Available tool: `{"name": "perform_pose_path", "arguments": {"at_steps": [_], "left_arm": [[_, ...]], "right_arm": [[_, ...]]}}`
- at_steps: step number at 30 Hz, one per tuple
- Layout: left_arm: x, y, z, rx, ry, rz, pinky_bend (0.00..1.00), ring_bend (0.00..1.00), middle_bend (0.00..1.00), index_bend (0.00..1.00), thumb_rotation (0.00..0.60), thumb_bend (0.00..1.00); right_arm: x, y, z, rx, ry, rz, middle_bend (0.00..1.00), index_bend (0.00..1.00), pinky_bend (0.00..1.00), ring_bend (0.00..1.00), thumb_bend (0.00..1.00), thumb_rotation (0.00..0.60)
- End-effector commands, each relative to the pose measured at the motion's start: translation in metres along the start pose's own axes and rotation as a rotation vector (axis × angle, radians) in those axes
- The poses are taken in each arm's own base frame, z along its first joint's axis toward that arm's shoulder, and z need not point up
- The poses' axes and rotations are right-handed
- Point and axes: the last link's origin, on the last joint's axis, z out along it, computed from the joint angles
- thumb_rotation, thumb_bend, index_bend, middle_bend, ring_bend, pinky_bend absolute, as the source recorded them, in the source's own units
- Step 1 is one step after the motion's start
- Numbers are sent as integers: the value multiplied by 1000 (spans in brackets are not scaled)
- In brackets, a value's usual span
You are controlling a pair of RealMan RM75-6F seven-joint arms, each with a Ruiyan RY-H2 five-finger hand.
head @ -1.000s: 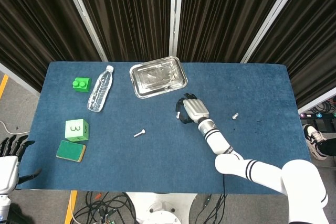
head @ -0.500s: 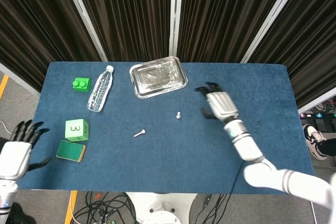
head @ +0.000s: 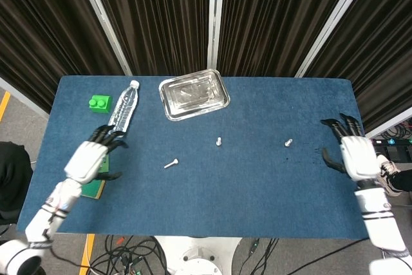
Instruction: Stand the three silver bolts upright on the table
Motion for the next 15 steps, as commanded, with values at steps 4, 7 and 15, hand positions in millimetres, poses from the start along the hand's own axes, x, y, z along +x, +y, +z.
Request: {"name": "perform_pose_path", "arguments": {"at_steps": [4, 7, 15], "left_arm": [[-39, 43, 48, -31, -94, 17, 0, 9, 161, 378, 600, 193], [-57, 49, 59, -6, -115, 64, 0, 9, 161, 398, 600, 203], [-95, 53, 74, 106, -163, 52, 0, 10, 161, 432, 600, 229]], "right_arm": [[8, 16, -18, -10, 23, 3, 187, 172, 0, 0, 372, 600], [10, 20, -21, -17, 26, 2, 187, 172, 0, 0, 372, 600], [8, 31, -26, -47, 15, 9, 187, 173, 0, 0, 371, 600]]}}
